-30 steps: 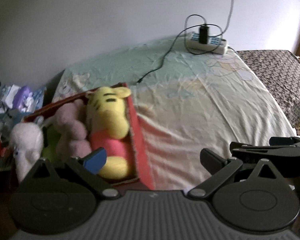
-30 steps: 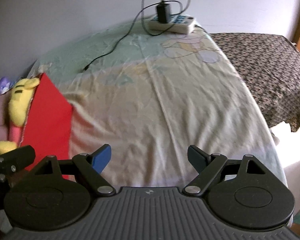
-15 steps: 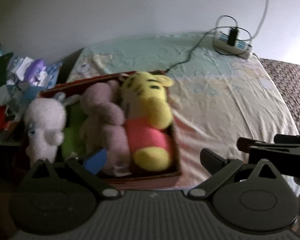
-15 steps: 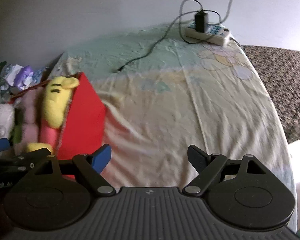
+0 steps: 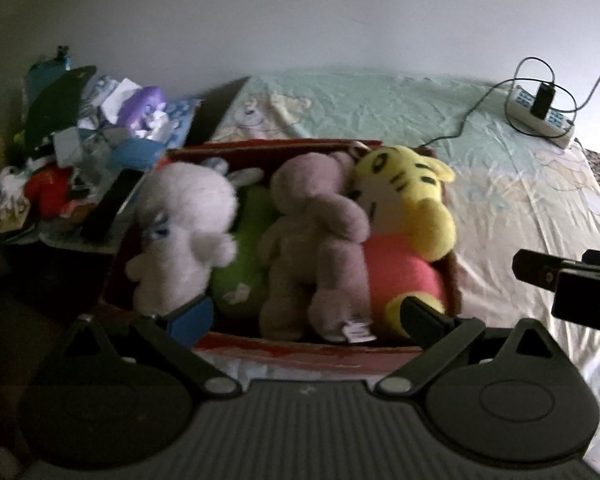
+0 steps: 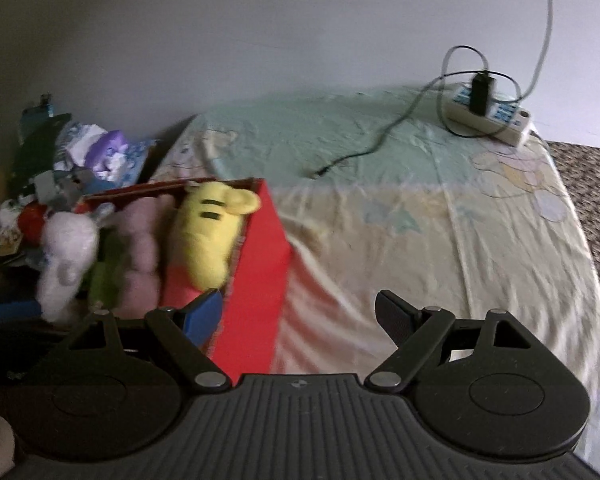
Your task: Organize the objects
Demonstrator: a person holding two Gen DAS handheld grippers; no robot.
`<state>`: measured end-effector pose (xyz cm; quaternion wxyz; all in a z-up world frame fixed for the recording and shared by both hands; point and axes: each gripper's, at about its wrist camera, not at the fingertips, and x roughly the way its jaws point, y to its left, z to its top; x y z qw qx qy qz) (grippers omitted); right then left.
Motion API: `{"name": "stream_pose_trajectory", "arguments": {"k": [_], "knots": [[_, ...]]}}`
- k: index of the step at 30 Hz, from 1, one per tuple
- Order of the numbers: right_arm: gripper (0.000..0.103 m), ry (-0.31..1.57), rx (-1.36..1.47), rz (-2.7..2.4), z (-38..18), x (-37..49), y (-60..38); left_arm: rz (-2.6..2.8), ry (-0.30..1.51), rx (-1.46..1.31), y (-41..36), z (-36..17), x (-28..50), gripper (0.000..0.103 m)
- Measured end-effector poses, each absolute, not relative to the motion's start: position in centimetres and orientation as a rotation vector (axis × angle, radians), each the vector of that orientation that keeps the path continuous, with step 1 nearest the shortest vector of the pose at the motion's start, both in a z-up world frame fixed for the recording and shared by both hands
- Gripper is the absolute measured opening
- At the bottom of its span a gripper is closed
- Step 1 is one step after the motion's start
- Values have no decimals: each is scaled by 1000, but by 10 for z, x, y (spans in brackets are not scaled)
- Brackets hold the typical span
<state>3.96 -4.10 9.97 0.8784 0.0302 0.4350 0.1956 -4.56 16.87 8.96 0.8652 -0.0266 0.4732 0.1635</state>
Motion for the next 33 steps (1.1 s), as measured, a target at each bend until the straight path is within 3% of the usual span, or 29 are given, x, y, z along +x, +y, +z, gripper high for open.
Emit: {"name": "stream_pose_trajectory", "arguments": {"k": [33], "knots": [[91,844,-7,377,123,3,51,350,956,-30,246,104,-64,100]]}}
